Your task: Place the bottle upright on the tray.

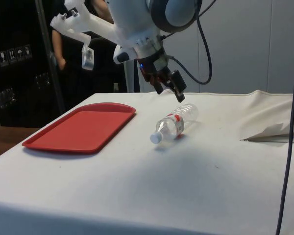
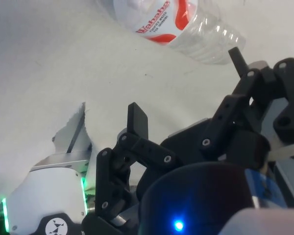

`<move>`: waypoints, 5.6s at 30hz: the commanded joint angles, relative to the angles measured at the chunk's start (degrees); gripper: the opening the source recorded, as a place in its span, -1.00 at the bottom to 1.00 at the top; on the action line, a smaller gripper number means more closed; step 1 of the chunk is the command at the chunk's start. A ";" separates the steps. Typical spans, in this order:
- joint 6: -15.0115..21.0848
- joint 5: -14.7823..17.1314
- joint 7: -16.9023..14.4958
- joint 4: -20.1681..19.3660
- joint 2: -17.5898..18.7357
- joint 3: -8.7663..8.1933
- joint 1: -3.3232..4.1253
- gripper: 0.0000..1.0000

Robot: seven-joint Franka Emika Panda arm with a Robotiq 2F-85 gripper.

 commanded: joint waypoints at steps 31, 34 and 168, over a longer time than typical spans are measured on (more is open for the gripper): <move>-0.92 -6.70 0.23 0.92 4.07 1.49 0.40 1.00; -1.26 -7.68 0.29 1.09 4.47 1.72 0.40 1.00; -13.06 -22.52 8.42 11.06 23.43 4.81 2.12 1.00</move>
